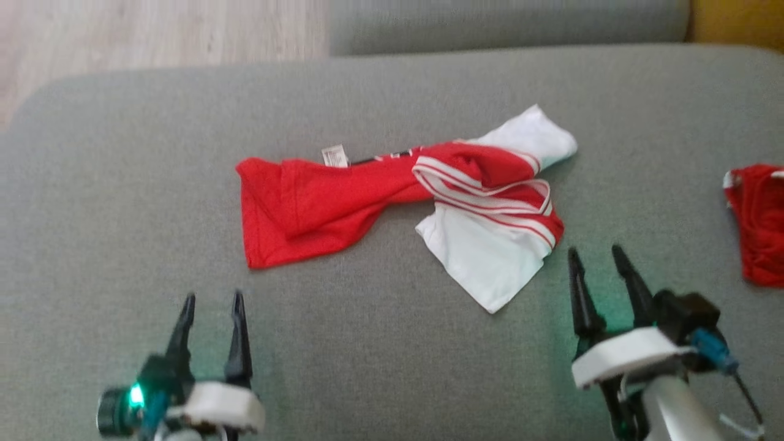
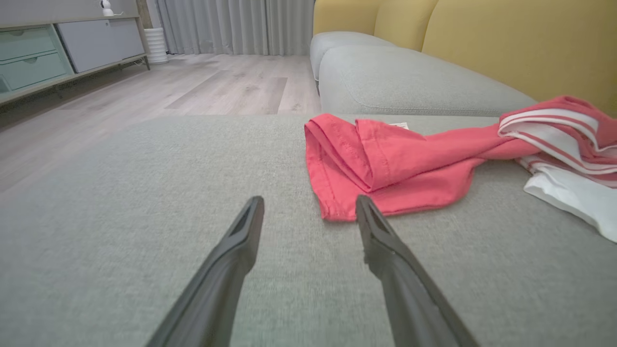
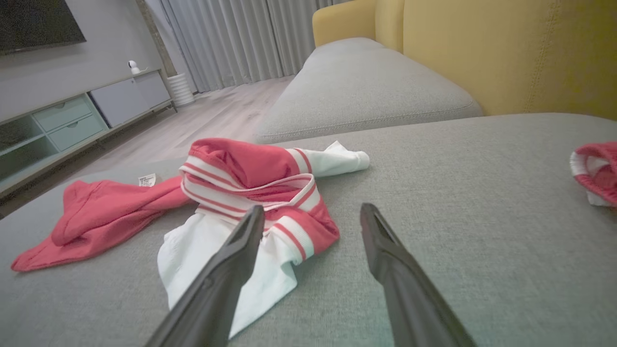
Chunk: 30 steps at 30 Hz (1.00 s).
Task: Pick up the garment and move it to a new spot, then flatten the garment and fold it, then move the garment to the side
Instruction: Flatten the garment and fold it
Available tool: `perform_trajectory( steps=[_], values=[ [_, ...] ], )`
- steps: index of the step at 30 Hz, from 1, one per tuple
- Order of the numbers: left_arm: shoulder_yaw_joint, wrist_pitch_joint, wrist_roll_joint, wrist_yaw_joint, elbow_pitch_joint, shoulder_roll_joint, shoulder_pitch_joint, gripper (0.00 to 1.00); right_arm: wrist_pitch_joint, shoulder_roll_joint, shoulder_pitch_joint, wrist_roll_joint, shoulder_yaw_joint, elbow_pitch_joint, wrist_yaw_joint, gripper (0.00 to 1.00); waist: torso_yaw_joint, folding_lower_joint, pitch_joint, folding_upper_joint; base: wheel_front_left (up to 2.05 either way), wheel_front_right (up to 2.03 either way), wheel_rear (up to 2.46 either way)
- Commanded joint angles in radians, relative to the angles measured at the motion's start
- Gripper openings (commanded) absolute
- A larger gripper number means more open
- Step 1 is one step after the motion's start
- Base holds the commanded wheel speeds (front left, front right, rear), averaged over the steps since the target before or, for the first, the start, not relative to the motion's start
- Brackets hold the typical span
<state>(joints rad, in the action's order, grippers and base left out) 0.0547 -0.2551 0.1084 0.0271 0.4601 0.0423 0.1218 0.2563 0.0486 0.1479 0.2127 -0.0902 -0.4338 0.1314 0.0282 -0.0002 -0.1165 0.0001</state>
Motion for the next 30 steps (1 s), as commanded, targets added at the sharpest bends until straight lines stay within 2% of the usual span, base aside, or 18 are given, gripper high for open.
perform_trajectory(
  steps=[1, 8, 20, 26, 30],
  values=[
    [-0.020, -0.007, -0.002, -0.012, -0.049, 0.009, -0.014, 1.00, 0.006, 0.002, -0.006, -0.022, -0.022, 0.018, -0.001, 1.00, 0.000, 0.0002, 0.053, -0.0001, 0.00, 0.00, 0.00],
    [-0.002, -0.007, -0.014, -0.029, -0.101, 0.008, -0.133, 1.00, 0.006, 0.002, -0.065, -0.046, -0.029, -0.013, -0.001, 1.00, -0.002, 0.0002, 0.113, -0.0001, 0.00, 0.00, 0.00],
    [0.027, -0.007, -0.001, -0.037, -0.102, 0.008, -0.135, 1.00, 0.006, 0.002, -0.061, -0.034, -0.060, -0.040, -0.001, 1.00, 0.009, 0.0002, 0.110, -0.0001, 0.00, 0.00, 0.00],
    [0.057, -0.007, 0.014, -0.030, -0.094, 0.008, -0.126, 1.00, 0.006, 0.002, -0.022, 0.122, -0.219, -0.178, -0.001, 1.00, 0.042, 0.0002, 0.092, -0.0001, 0.00, 0.00, 0.00],
    [0.078, -0.007, 0.020, -0.027, -0.090, 0.008, -0.120, 1.00, 0.006, 0.002, 0.014, 0.167, -0.277, -0.241, -0.001, 1.00, 0.065, 0.0002, 0.080, -0.0001, 0.00, 0.00, 0.00]
  ],
)
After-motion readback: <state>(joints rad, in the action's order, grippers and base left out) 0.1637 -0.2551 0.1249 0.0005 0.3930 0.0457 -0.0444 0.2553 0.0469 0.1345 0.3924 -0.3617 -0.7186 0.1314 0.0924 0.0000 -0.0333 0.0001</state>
